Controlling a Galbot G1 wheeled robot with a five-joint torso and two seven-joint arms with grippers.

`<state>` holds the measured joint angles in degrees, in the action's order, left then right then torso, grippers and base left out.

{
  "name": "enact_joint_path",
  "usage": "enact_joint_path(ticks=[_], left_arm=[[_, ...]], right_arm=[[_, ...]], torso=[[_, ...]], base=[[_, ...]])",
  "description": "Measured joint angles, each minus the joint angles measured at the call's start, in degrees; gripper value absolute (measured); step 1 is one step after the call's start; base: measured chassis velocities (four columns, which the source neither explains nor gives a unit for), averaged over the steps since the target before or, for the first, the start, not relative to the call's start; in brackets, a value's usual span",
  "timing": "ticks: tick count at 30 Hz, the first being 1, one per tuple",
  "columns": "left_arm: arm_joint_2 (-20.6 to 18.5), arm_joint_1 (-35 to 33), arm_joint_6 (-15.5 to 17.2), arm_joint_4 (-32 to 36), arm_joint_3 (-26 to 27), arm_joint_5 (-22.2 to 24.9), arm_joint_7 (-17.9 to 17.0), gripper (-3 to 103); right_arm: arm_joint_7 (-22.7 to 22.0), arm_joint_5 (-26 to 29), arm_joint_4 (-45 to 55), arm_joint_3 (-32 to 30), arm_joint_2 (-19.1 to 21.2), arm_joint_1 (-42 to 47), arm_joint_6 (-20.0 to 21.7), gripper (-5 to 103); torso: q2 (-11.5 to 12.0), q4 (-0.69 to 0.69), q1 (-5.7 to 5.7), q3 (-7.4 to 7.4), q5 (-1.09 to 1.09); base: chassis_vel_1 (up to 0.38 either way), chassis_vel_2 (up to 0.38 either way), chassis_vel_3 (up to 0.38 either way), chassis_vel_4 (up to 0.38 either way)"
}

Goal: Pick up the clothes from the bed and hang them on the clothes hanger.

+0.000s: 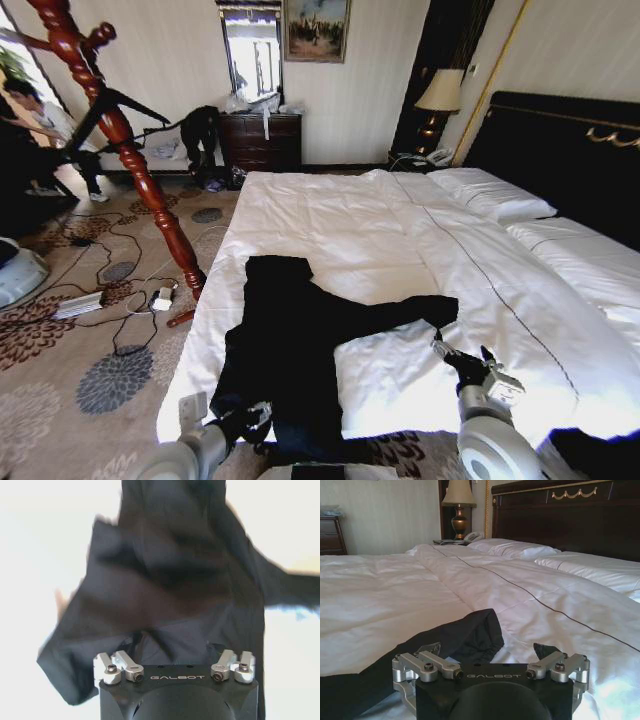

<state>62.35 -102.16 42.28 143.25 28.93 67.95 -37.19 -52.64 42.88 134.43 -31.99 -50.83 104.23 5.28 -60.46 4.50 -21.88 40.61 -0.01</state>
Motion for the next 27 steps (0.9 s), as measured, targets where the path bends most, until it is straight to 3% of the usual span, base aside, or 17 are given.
enact_joint_path(ticks=[2,5,7,9,12,17,18,20,24,27], left_arm=[[0.1,0.4,0.0,0.0,0.8,-0.4,0.4,84],[0.2,4.4,-1.4,0.0,7.0,-1.0,2.6,97],[0.2,5.2,-1.4,0.0,8.1,0.5,2.6,99],[0.6,5.6,-1.0,0.0,8.4,4.9,1.1,100],[1.2,4.7,-0.6,0.0,7.0,5.1,0.5,100],[0.5,6.5,-1.1,0.0,8.6,-1.0,1.1,100],[-0.2,7.1,-2.0,0.0,9.3,-5.7,3.1,100],[-0.5,7.8,-3.8,0.0,9.4,-9.9,5.8,100],[1.8,9.4,-4.7,-0.2,8.2,-9.8,6.4,100],[5.5,10.7,-4.7,-2.1,7.4,-5.9,5.5,100]], right_arm=[[0.0,0.0,0.0,-0.1,0.0,0.1,0.0,100],[0.0,-0.1,0.1,-0.2,0.1,0.0,0.0,100],[0.0,0.0,0.1,-0.2,0.2,0.0,0.0,100],[0.0,0.2,0.1,-0.2,0.4,-0.1,0.0,100],[0.0,0.3,0.1,-0.2,0.5,-0.3,0.0,100],[-0.1,0.4,0.1,-0.1,0.5,-0.3,0.0,100],[-0.1,0.4,0.1,-0.1,0.5,-0.3,0.0,100],[-0.1,0.4,0.1,-0.1,0.4,-0.3,0.0,100],[-0.1,0.4,0.1,0.1,0.3,-0.3,0.0,100],[-0.1,0.3,0.1,0.1,0.5,-0.2,0.0,100]], torso=[[0.0,-0.01,0.00,0.00,0.00],[0.0,-0.03,0.00,0.00,0.01],[0.0,-0.02,0.00,0.00,0.00],[0.0,-0.04,-0.01,0.00,0.01],[0.0,-0.06,0.00,0.00,0.00],[0.0,-0.03,0.00,0.00,0.00],[0.0,-0.03,0.00,0.00,0.01],[0.0,-0.04,0.00,0.00,0.02],[0.0,-0.04,0.00,0.00,0.01],[0.0,-0.03,0.00,0.00,0.01]], base=[[0.000,0.000,0.000,0.000],[0.000,0.000,0.000,0.000],[0.000,0.000,0.000,0.000],[0.000,0.000,0.000,0.000],[0.000,0.000,0.000,0.000],[0.000,0.000,0.000,0.000],[0.000,0.000,0.000,0.000],[0.000,0.000,0.000,0.000],[0.000,0.000,0.000,0.000],[0.000,0.000,0.000,0.000]])
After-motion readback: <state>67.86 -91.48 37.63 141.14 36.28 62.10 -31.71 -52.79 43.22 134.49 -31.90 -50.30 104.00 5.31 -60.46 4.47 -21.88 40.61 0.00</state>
